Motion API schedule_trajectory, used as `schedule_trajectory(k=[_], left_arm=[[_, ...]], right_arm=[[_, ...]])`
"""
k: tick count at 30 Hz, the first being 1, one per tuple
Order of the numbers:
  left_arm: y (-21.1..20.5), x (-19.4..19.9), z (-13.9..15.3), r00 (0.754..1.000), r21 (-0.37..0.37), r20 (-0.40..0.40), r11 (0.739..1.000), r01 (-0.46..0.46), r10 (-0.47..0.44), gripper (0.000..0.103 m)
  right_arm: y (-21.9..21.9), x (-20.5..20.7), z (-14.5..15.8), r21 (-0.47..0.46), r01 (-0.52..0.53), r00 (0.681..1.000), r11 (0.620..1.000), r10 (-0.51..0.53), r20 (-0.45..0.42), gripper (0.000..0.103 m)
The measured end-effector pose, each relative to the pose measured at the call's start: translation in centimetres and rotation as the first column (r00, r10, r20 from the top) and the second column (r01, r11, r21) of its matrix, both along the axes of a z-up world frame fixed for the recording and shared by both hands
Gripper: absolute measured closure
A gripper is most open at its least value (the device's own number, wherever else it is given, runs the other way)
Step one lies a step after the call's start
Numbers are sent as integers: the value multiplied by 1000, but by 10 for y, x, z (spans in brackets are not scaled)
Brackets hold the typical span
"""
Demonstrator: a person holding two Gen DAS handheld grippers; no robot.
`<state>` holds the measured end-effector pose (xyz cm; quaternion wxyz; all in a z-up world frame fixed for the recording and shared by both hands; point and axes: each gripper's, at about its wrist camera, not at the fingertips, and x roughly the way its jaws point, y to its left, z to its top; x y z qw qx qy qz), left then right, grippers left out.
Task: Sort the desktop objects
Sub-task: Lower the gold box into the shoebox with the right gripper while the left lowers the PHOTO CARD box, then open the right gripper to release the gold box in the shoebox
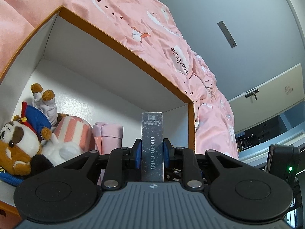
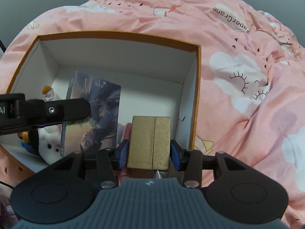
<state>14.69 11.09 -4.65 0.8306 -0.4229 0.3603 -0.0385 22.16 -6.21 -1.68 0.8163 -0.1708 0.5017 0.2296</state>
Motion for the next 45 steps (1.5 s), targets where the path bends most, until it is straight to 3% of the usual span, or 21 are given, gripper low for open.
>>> schedule_trajectory(k=[8,12,16,19,24,28,33,40,45], left_arm=[[6,-4,1,1000,16,-1,1000,-11,11,77],[5,-3,2,1000,20,1,1000,-4,4,77],[4,-3,3,1000,23,2,1000,-4,4,77],[5,-4,5,1000,28,0,1000,2,-2,77],[5,-7,8,1000,47,-3,999,12,-11,77],[5,-8,12,1000,61,1,998,28,-28,77],[5,-8,18,999,96,1,995,41,-42,77],[12,-11,32,1000,133,13,991,24,-26,77],[19,-12,49,999,227,32,973,31,-39,77]], right_arm=[[3,-3,7,-20,-44,999,999,43,-29,53],[2,-4,13,-45,-66,998,997,66,9,53],[3,-1,17,-42,-126,992,991,127,27,69],[10,4,13,-99,-179,980,979,186,66,81],[18,3,1,-170,-309,944,936,324,66,89],[19,4,-9,-198,-327,937,924,345,63,91],[14,5,-16,-174,-337,937,925,348,36,102],[7,7,-19,-136,-334,942,933,336,-16,102],[1,3,-11,-76,-323,944,943,327,49,101]])
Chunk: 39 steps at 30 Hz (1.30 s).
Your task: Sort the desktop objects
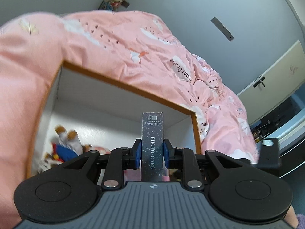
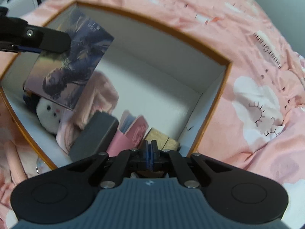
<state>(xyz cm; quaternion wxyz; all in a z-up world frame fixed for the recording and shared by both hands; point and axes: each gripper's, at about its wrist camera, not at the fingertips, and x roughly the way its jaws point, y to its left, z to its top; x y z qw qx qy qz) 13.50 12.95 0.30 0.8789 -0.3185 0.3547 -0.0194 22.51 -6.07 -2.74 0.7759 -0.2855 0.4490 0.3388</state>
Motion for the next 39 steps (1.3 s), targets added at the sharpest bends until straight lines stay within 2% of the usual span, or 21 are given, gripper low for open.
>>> schedule_trajectory(k=[5,9,14,18,21,23,25,28,30,36,39], left_arm=[[7,5,3,999,29,-18,999,-34,34,77],[5,12,1,999,23,-34,999,-30,31,77],[-6,13,3,998,16,-55,1000,2,-1,77],[-14,6,8,997,75,-71,997,5,1,77],[-15,-3,14,998,96,-64,995,2,5,77],[-14,-11,19,998,120,-66,993,-12,20,77],[-12,-18,23,996,162,-74,986,-35,47,77],[-8,-23,23,992,227,-102,972,-55,80,77],[-5,-25,19,990,229,-116,972,-52,81,77],[1,-29,4,990,170,-127,985,-39,61,77],[3,-26,-1,990,148,-131,989,-25,44,77]], right_arm=[[-15,-3,24,143,74,992,987,-88,91,99],[-32,-6,38,255,132,976,958,-171,137,96],[-40,-18,35,332,158,981,930,-186,55,95],[-35,-32,29,401,126,992,907,-112,-59,95],[-23,-41,23,400,98,995,911,-78,-66,89],[-16,-43,17,397,88,995,914,-65,-71,79],[-10,-46,13,404,81,995,911,-50,-87,79],[-3,-51,11,429,74,993,900,-27,-114,63],[3,-53,10,431,66,993,900,-19,-114,62],[24,-49,1,396,38,998,918,-15,-62,62],[26,-44,-6,382,44,997,923,-17,-75,63]])
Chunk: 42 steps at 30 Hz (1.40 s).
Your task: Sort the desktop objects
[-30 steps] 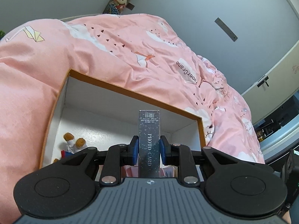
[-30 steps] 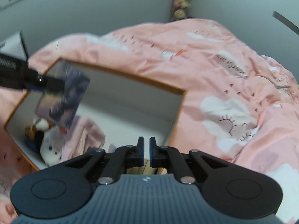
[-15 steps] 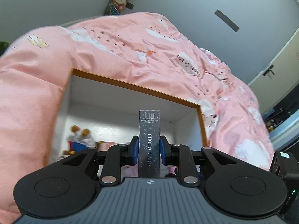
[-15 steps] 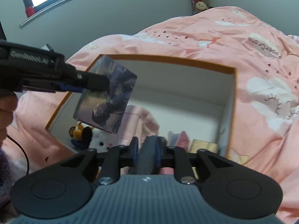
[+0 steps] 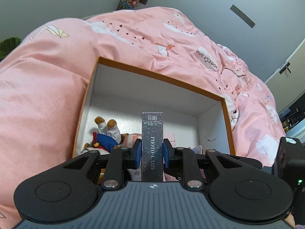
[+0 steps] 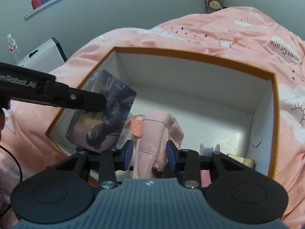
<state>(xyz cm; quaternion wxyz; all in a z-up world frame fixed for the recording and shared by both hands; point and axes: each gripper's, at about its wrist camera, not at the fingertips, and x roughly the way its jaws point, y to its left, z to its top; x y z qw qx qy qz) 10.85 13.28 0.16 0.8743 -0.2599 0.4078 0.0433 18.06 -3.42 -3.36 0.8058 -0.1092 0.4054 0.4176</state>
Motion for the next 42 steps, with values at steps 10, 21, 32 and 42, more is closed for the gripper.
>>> schedule_trajectory(k=[10,21,32,42], left_arm=[[-10,9,-17,998,-25,-35,999,44,-45,77],[-22,27,-36,995,-63,-83,996,59,-64,77],[-40,39,-40,970,88,-210,986,143,-122,77],[-45,40,-43,973,89,-213,990,114,-93,77]], right_arm=[[-19,8,-2,9,65,998,998,-65,-20,83],[-27,14,-2,46,86,994,995,-83,-64,83],[-31,15,-3,61,84,992,995,-78,-96,84],[-36,21,-5,81,105,985,991,-92,-149,89]])
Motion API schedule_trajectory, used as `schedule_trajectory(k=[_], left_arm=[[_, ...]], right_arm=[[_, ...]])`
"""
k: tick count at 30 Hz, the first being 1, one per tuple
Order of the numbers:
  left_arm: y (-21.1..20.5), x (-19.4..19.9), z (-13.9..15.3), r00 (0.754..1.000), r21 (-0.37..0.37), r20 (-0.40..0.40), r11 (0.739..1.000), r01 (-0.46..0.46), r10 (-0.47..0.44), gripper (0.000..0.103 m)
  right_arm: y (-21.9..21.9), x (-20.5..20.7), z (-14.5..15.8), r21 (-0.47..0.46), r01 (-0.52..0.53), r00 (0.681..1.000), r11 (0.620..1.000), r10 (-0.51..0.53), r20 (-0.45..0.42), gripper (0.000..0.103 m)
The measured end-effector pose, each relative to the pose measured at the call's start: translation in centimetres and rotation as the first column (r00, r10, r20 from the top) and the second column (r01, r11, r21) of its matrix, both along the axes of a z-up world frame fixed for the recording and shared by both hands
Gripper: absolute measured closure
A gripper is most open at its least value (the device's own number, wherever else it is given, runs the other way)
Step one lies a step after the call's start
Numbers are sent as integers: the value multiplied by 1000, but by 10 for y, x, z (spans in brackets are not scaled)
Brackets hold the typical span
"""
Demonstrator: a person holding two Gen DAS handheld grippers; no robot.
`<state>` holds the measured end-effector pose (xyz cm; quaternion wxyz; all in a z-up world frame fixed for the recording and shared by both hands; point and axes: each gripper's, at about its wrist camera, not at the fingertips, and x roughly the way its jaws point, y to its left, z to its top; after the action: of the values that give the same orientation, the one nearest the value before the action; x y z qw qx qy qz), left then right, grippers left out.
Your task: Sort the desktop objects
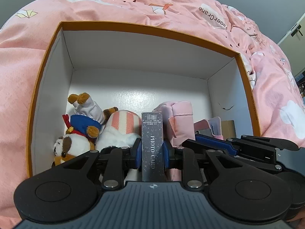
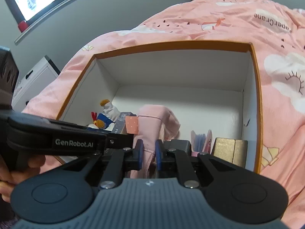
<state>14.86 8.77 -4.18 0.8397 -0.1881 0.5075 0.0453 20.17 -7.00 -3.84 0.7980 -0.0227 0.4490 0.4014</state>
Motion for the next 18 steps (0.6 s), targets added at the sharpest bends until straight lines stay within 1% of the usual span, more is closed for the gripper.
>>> schedule_trajectory(k=[4,5,9,15,16,17,18], left_arm=[[-10,-5,-1,998,52,36,998,41,-43,77],[-10,-7,-2,998,54,46,997,49,-52,77],[-16,-11,-4,990,97,64,988,119,-125,76],[-10,-11,-1,991,57,70,992,108,-112,77],[-10,-12,1,991,54,73,992,112,-115,75],[-9,-13,3,990,48,78,992,115,-119,70],[-8,-15,5,989,40,84,992,117,-120,67]], right_arm=[[-2,3,-1,7,6,1000,1000,-6,-22,91],[-3,4,-1,8,4,1000,1000,-4,-26,91],[-5,6,-1,17,10,999,1000,-10,-41,91],[-7,6,0,16,10,999,1000,-9,-42,91],[-7,6,0,17,10,999,1000,-9,-43,91],[-7,6,-1,18,10,999,1000,-9,-44,91],[-7,6,-1,19,9,999,1000,-8,-46,91]])
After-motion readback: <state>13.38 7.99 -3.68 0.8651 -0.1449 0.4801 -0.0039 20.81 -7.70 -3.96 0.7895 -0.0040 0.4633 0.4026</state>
